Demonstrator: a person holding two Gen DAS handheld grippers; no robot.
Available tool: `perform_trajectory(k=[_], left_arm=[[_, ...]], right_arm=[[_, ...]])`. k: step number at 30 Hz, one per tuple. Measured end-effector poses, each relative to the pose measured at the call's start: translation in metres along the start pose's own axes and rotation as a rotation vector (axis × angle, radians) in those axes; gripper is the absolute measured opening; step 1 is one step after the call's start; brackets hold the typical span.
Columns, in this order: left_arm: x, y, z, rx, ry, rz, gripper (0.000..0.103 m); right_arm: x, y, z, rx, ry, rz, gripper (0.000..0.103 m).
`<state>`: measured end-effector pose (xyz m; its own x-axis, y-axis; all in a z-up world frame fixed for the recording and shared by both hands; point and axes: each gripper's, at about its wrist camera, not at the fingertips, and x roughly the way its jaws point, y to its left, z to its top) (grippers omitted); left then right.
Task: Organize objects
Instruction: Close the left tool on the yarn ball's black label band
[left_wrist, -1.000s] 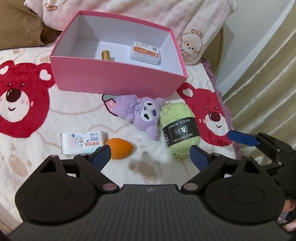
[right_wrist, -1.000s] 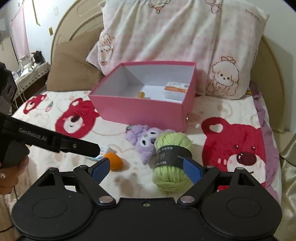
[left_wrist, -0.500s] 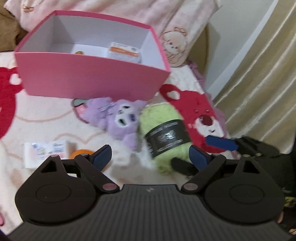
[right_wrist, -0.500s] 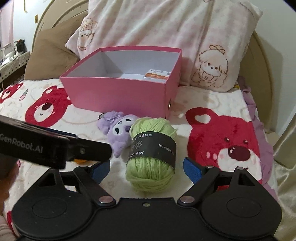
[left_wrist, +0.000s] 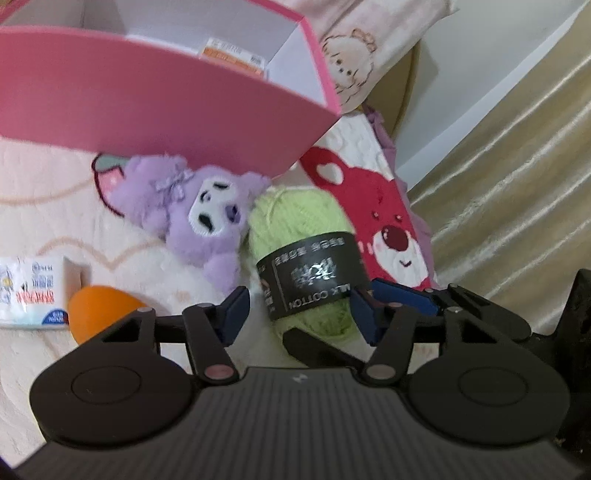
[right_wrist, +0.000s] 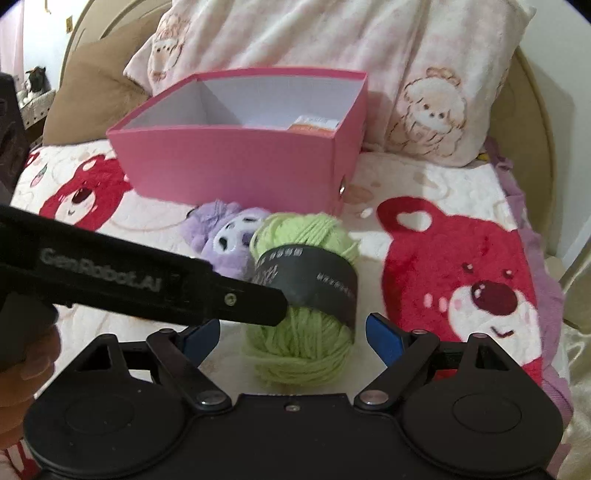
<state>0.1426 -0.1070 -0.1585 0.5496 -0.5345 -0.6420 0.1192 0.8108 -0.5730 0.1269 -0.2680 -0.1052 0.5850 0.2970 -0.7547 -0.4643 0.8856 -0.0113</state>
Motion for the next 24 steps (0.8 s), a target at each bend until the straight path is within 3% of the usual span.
perform_trajectory(k=[3, 7, 10, 16, 21, 24], left_arm=[[0.003, 0.000, -0.007, 0.048, -0.011, 0.027, 0.062], [0.008, 0.002, -0.008, 0.043, -0.014, -0.004, 0.060], [0.007, 0.002, -0.008, 0.047, -0.024, -0.066, 0.040], [0.004, 0.001, -0.003, 0.006, 0.021, -0.107, 0.036], [-0.012, 0.000, -0.001, 0.012, 0.052, -0.134, 0.037], [-0.018, 0.006, -0.001, -0.021, 0.130, -0.164, 0.040]], right_arm=[[0.008, 0.010, -0.005, -0.073, 0.022, -0.059, 0.083], [0.009, 0.013, -0.005, -0.092, -0.001, -0.097, 0.082], [0.009, 0.013, -0.002, -0.086, -0.002, -0.103, 0.072], [0.004, 0.019, -0.001, -0.086, 0.008, -0.121, 0.060], [-0.012, 0.018, 0.002, 0.012, 0.040, -0.058, 0.058], [-0.016, 0.009, -0.001, 0.118, 0.100, 0.029, 0.058]])
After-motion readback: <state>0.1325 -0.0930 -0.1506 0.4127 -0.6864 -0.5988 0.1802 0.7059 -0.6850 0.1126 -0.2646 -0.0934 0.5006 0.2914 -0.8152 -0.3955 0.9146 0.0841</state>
